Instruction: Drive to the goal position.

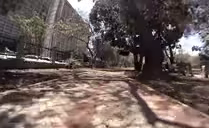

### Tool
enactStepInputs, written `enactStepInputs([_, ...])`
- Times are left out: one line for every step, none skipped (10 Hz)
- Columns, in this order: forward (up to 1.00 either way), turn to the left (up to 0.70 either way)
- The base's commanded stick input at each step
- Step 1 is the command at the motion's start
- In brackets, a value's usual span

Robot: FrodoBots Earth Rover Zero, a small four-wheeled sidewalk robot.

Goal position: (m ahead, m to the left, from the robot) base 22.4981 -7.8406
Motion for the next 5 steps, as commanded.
enactStepInputs([1.0,0.0])
enactStepInputs([1.0,0.0])
enactStepInputs([1.0,0.0])
enactStepInputs([1.0,0.0])
enactStepInputs([1.0,0.0])
